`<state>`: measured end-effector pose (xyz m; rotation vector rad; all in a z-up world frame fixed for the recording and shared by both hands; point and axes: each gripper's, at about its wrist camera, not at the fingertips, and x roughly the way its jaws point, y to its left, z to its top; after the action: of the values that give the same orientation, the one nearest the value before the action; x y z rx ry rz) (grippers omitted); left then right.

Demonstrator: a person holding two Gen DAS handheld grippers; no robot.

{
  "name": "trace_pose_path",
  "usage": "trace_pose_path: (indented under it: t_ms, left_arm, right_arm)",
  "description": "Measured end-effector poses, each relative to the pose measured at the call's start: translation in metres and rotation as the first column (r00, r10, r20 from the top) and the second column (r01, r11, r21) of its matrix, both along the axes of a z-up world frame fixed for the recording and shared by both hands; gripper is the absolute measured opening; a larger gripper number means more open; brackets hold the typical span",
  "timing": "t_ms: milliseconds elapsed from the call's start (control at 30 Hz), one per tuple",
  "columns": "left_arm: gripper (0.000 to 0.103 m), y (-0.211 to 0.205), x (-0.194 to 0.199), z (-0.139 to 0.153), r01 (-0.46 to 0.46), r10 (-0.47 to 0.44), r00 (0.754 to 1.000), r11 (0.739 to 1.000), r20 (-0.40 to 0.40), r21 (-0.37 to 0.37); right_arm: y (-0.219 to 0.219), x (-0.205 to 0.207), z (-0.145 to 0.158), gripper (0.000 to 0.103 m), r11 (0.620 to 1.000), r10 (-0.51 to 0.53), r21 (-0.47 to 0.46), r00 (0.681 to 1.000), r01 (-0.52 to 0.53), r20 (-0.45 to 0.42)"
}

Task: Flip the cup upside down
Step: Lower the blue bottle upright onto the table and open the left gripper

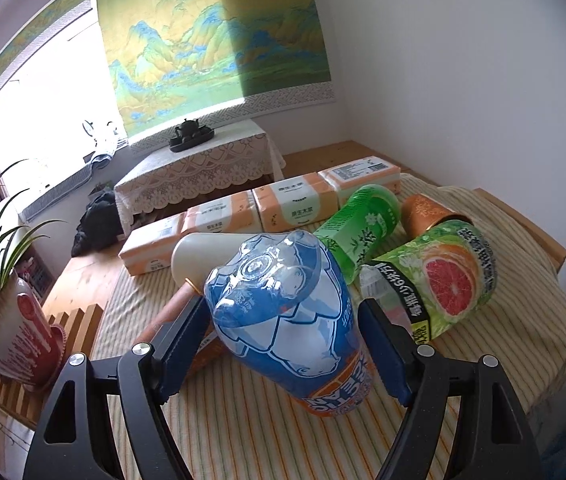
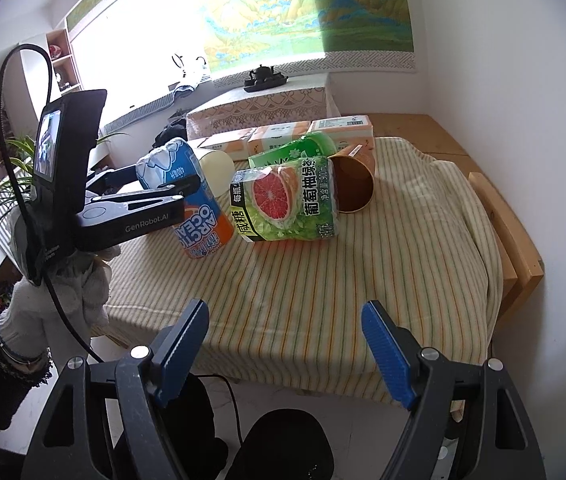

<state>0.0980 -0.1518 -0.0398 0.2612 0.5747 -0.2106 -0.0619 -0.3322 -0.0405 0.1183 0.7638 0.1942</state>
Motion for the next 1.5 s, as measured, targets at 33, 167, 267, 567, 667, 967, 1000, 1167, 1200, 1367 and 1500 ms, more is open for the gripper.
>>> trace_pose_path:
  t_ms: [33,167,267,567,667,967,1000,1167,1200,1367,1500]
  left_arm:
    - [0.085,0.0,0.0,0.0,0.006,-0.006,1.0,1.0,-0.007,-0.004]
    - [0.097,0.001,-0.004,0.002,0.023,-0.023,1.0,0.999,-0.004,-0.029]
    - [0.099,0.002,-0.007,0.005,0.026,-0.026,1.0,0.999,-0.003,-0.047]
    - [0.102,0.013,-0.017,0.012,0.035,-0.035,0.999,0.995,-0.008,-0.091]
    - [0.102,0.018,-0.022,0.014,0.033,-0.034,0.999,0.994,-0.005,-0.103]
    - [0.102,0.045,-0.05,0.034,0.026,-0.025,1.0,0.981,0.009,-0.19]
    - [0.102,0.049,-0.054,0.037,0.024,-0.022,1.0,0.98,0.012,-0.2]
    - [0.102,0.068,-0.077,0.048,0.002,0.004,1.0,0.975,0.029,-0.223]
    - [0.102,0.074,-0.083,0.05,-0.004,0.011,0.999,0.973,0.032,-0.233]
    - [0.102,0.099,-0.108,0.057,-0.044,0.057,0.997,0.968,0.043,-0.246]
    - [0.102,0.117,-0.126,0.058,-0.077,0.092,0.995,0.964,0.048,-0.255]
  right_arm:
    - [0.0,0.0,0.0,0.075,1.0,0.001,0.0,1.0,-0.001,0.0]
    - [0.001,0.0,0.0,0.075,1.0,0.0,-0.002,1.0,0.0,0.001]
    - [0.002,-0.001,0.001,0.075,1.0,0.0,-0.002,1.0,0.0,0.0]
    - [0.006,-0.004,0.005,0.075,1.0,-0.004,0.002,1.0,0.004,0.003]
    - [0.008,-0.005,0.007,0.075,1.0,-0.007,0.004,1.0,0.007,0.007]
    - [0.019,-0.013,0.017,0.075,1.0,-0.012,0.007,0.999,0.012,0.039]
    - [0.021,-0.013,0.018,0.075,1.0,-0.015,0.008,0.999,0.015,0.044]
    - [0.032,-0.015,0.023,0.075,1.0,-0.023,0.002,0.997,0.023,0.075]
    - [0.034,-0.015,0.024,0.075,1.0,-0.026,-0.003,0.996,0.026,0.083]
    - [0.047,-0.014,0.028,0.076,0.999,-0.038,-0.007,0.993,0.039,0.115]
    - [0.056,-0.011,0.027,0.082,0.998,-0.05,-0.017,0.99,0.052,0.134]
